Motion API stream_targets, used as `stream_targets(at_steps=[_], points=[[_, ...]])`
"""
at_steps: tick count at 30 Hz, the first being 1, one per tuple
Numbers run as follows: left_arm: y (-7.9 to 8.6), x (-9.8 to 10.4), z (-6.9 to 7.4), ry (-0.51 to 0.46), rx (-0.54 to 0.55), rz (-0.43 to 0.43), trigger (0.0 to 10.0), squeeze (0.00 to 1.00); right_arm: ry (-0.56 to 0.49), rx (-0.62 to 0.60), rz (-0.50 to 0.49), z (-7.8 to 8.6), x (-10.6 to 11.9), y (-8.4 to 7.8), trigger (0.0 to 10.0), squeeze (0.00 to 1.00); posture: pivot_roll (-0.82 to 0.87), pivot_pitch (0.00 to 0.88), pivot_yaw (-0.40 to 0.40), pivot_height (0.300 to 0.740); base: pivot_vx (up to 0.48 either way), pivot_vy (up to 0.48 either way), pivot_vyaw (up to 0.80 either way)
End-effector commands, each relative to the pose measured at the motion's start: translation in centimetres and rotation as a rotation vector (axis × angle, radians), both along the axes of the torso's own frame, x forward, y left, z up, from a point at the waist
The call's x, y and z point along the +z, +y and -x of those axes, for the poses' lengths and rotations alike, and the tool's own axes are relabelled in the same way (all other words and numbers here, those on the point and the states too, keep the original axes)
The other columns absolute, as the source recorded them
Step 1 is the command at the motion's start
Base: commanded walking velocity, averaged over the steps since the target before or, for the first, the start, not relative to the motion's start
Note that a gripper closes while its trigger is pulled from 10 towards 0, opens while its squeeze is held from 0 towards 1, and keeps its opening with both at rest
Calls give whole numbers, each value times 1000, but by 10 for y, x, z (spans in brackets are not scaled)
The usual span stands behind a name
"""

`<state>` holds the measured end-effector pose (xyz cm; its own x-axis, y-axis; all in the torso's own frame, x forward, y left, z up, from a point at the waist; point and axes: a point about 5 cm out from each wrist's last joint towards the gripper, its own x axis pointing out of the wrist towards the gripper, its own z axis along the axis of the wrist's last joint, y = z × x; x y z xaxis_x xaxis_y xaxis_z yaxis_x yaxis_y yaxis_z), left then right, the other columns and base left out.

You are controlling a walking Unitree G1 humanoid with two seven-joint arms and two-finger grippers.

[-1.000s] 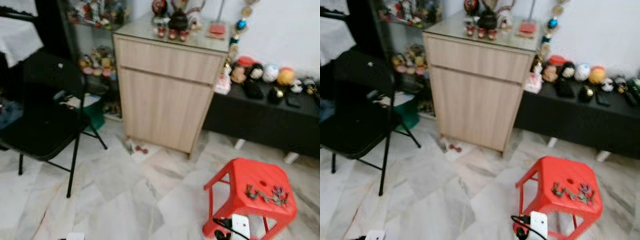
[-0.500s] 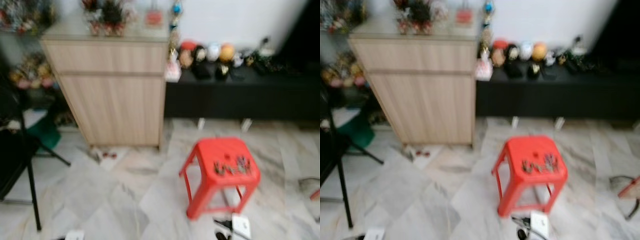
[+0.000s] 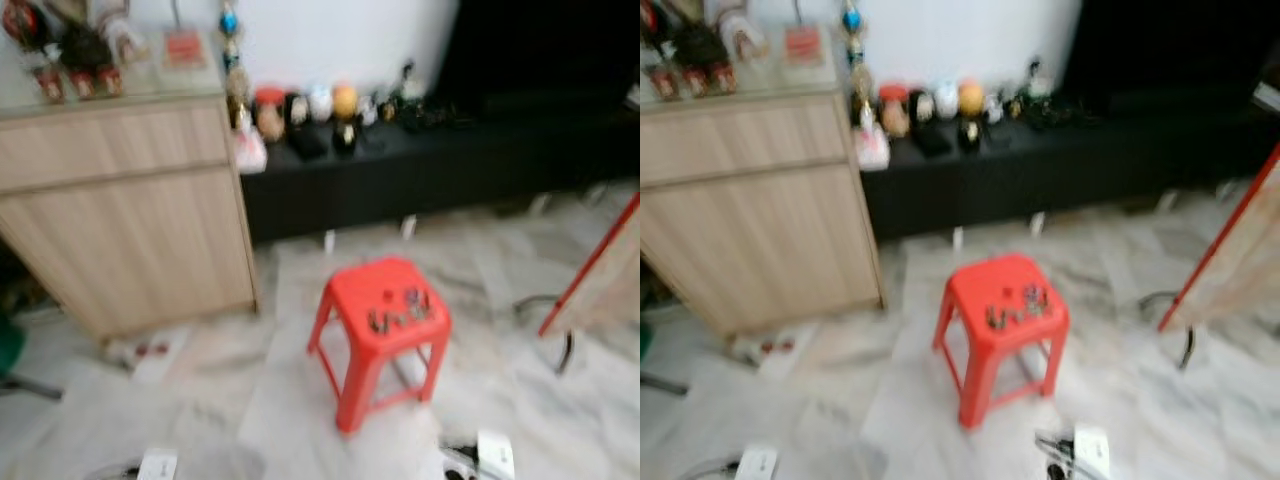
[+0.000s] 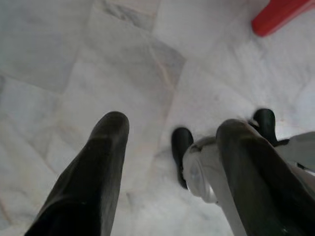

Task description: Hang keys on a hook

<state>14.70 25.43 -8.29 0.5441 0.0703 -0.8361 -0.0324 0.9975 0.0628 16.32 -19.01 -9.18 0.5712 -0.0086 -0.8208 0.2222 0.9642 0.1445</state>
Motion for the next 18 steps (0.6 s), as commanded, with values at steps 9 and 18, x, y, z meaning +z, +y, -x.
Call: stream_targets(at_steps=[9, 18], points=[[-1, -3, 6, 11, 25, 35, 10000, 0, -2, -18, 9, -1, 1, -3, 10000, 0, -32, 0, -40, 740, 93, 0, 0], [-1, -3, 7, 16, 27, 33, 10000, 0, 1, -20, 6, 0, 0, -2, 10000, 0, -28, 0, -41, 740, 307, 0, 0]])
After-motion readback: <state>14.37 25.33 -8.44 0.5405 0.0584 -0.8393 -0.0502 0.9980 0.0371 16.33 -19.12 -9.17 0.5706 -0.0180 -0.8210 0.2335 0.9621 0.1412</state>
